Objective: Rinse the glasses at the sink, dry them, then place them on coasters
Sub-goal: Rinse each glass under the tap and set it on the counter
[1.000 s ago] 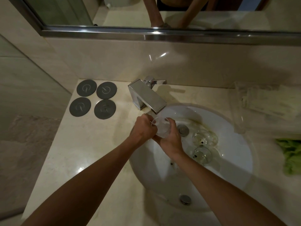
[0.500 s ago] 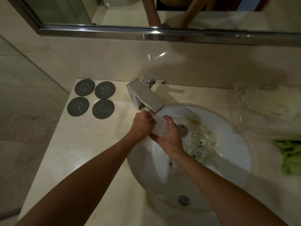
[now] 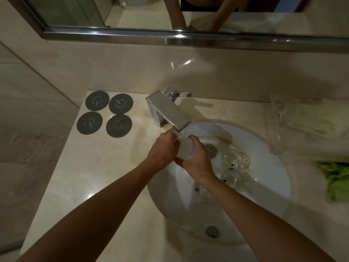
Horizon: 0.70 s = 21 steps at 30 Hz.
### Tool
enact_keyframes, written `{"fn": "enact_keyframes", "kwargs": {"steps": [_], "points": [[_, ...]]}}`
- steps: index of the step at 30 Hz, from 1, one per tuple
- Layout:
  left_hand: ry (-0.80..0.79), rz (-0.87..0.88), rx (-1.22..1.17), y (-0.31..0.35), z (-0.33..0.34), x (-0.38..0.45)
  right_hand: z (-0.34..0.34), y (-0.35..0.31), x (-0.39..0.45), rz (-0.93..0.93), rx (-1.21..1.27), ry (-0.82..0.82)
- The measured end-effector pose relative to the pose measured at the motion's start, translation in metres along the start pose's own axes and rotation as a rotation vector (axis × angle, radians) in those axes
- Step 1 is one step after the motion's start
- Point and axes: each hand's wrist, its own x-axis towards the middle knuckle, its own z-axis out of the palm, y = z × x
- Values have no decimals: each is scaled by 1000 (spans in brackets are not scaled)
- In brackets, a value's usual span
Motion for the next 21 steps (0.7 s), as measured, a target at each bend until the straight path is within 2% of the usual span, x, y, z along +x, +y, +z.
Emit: {"fn": "enact_keyframes", "kwargs": {"steps": [4,8,11,14,17,19,21], "points": [[-11,-64,-47,5,-2,-2,2,-2,1,12,20,0],[-246,-248,-445,7,0,-6,-2,-4,2,50,72,17],[-265,-235,-499,3,1,-6,-8,-6,1,55,74,18],[-74,-21,-257,-1,0,-9,-12,-7,0,25,76,41],[105,268,-53,-8,0,-24,-17,-9,-1,43,51,61],[121,507,81,-10,-2,-35,-20,-11,-2,37,4,59],[49,622,197,-7,-5,-41,-22,-13,-2,44,-17,38]]}}
